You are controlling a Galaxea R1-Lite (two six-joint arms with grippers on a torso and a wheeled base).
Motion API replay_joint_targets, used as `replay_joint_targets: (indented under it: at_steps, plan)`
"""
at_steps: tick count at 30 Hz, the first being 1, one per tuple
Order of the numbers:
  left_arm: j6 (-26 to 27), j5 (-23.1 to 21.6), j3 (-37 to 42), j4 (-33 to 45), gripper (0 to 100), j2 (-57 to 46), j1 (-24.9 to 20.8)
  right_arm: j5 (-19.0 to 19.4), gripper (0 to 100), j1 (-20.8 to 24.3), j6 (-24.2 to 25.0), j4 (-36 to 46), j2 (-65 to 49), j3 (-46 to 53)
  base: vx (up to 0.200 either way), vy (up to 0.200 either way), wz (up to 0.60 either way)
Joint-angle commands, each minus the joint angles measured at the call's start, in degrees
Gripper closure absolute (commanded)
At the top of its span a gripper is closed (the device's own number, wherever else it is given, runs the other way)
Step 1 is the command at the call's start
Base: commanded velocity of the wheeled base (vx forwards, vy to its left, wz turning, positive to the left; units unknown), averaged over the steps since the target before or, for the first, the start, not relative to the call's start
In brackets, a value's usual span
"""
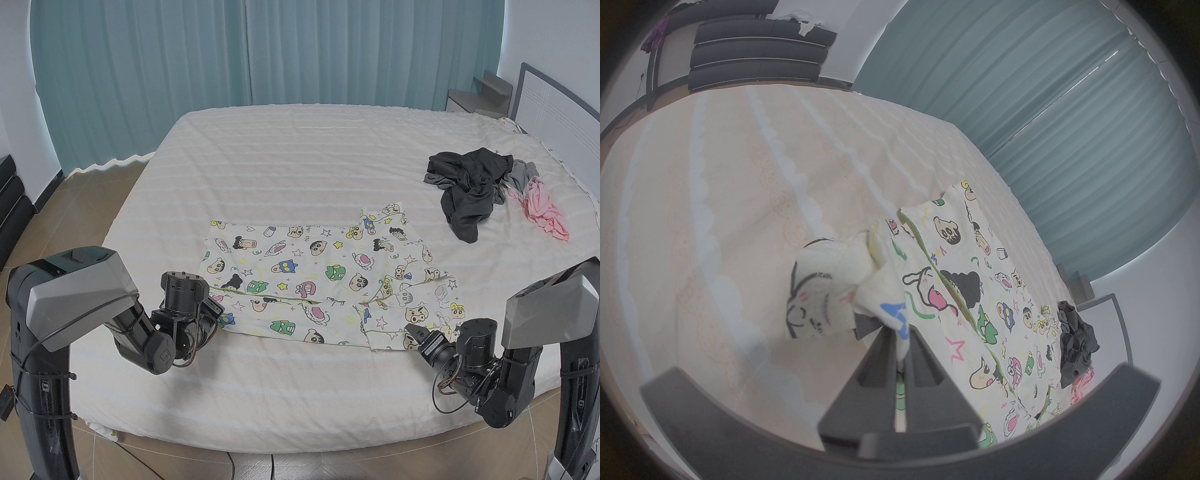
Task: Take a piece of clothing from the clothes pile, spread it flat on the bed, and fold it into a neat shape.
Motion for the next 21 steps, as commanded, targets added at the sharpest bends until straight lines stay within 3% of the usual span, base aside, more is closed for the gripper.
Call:
replay_joint_targets:
  at_steps: [1,20,21]
  plan:
    - [-0.1,0.0,0.2,-0.1,100,-0.1,0.1,-0.4,0,-0.7,0.0,0.8,1.0,-0.6,0.0,0.0,0.0]
    - [-0.5,-0.2,0.4,-0.1,100,-0.2,0.0,-1.7,0,-3.7,-0.5,7.3,4.0,-9.8,0.0,0.0,0.0]
    - [-0.5,-0.2,0.4,-0.1,100,-0.1,0.0,-1.8,100,-3.7,-0.7,7.3,4.0,-9.9,0.0,0.0,0.0]
